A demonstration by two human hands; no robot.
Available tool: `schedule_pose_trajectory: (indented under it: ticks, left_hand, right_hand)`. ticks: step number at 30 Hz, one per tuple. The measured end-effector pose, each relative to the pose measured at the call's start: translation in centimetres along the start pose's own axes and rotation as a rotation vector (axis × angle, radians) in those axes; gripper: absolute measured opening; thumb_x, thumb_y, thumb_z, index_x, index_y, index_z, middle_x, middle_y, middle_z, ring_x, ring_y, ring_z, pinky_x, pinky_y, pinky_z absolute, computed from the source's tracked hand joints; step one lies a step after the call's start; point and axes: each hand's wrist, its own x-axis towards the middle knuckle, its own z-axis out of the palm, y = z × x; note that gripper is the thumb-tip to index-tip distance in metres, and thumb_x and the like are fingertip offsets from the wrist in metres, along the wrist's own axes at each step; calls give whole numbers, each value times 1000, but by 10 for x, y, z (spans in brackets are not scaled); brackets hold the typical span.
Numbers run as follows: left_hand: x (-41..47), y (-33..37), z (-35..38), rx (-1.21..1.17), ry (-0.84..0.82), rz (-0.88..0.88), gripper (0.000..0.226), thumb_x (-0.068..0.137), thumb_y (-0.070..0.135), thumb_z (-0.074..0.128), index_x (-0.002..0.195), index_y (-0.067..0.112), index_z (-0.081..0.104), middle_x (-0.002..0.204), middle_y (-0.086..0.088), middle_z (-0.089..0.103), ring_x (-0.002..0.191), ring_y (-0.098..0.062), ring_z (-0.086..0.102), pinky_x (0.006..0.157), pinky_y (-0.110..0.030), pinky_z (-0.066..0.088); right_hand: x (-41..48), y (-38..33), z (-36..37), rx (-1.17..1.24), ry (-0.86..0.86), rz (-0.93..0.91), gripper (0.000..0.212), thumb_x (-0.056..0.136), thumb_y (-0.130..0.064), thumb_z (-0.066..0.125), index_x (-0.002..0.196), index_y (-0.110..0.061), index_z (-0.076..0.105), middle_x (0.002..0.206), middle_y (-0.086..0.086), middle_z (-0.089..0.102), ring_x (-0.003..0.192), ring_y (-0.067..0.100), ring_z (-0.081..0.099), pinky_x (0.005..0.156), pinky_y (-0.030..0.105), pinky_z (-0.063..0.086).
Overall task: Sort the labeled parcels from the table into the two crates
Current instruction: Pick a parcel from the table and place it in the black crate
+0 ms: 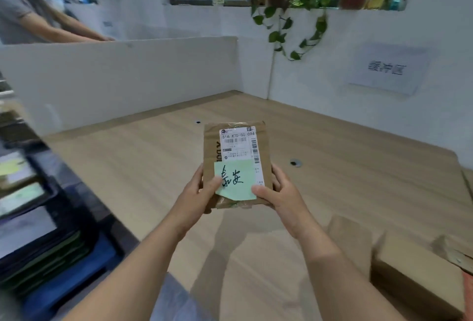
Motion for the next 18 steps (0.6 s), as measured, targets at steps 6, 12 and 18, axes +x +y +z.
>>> schedule_pose_trajectory:
  ticks: [6,12,18]
  left_hand:
    - [-19,-32,-93,36,236,28,54,89,35,65,136,43,40,110,18,67,91,-4,66,67,-16,51]
    - [-49,-50,-185,86,354,19,48,90,36,62,115,66,34,105,38,60,95,16,58,75,-9,42]
    - [-89,-75,-273,116,452,-24,45,92,38,59,114,67,33,113,39,55,102,19,52,81,-12,42]
  right_hand:
    - [30,13,93,-224,-136,-53,87,76,-4,74,146,-38,34,114,-8,71,108,18,66,94,40,54]
    - [46,30,191,-286,-241,-61,89,77,-1,75,141,-48,33,103,-2,73,99,15,69,95,39,54]
    - [56,49,294,-291,-390,-23,90,65,-19,77,136,-53,35,105,-1,71,102,19,68,96,40,53]
